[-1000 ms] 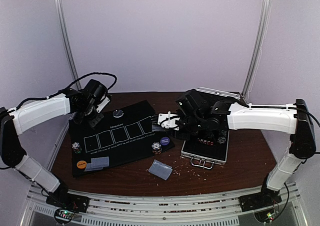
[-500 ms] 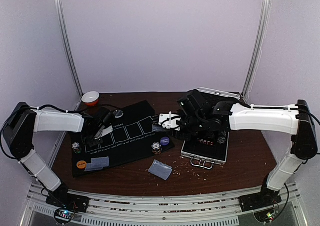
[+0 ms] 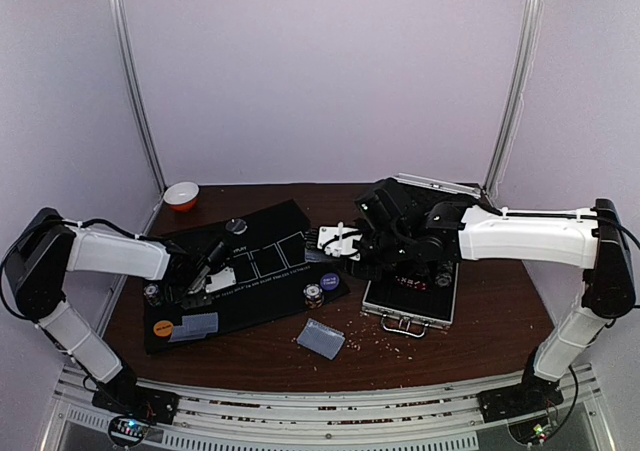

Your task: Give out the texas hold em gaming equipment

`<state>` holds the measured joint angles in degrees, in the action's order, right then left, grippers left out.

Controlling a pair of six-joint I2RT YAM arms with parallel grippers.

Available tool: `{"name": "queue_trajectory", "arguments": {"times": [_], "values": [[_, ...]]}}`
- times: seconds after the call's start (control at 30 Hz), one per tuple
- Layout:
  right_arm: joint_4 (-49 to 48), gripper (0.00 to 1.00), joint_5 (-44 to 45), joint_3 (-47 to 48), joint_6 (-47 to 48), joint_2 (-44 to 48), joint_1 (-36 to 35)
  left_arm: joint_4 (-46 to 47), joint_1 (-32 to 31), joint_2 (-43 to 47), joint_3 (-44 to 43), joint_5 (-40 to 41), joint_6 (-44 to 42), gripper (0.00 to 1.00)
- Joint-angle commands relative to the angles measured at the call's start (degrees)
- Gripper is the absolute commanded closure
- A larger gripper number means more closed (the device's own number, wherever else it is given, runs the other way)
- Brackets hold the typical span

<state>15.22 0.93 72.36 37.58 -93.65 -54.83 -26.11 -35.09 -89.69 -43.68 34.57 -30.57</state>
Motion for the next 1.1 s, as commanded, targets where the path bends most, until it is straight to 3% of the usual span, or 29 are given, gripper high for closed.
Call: {"name": "queue_trajectory", "arguments": {"times": [0.0,0.67,0.8,0.97,1.07], "values": [[-0.81,0.58,-0.55,-0.29,0.03,1.79,0.32,-0.62,0.02,-1.90,0.09,-0.95,-0.04,1.00],[-0.37,0.58,-0.14,-0.55,0.19,1.88,0.26,0.25,0.33,-3.25,3.24,1.32,-2.62,1.00],[-0.37,0.58,-0.14,-0.47,0.22,1.79,0.30,0.80,0.46,-3.34,3.65,2.61,-3.37,0.95],[-0.34,0.58,0.03,-0.47,0.38,1.93,0.32,0.64,0.54,-2.91,3.28,2.34,-3.15,0.76],[-0.31,0.58,0.21,-0.46,0.39,1.87,0.33,-1.39,0.49,-2.57,2.29,0.95,-2.03,0.73]]}}
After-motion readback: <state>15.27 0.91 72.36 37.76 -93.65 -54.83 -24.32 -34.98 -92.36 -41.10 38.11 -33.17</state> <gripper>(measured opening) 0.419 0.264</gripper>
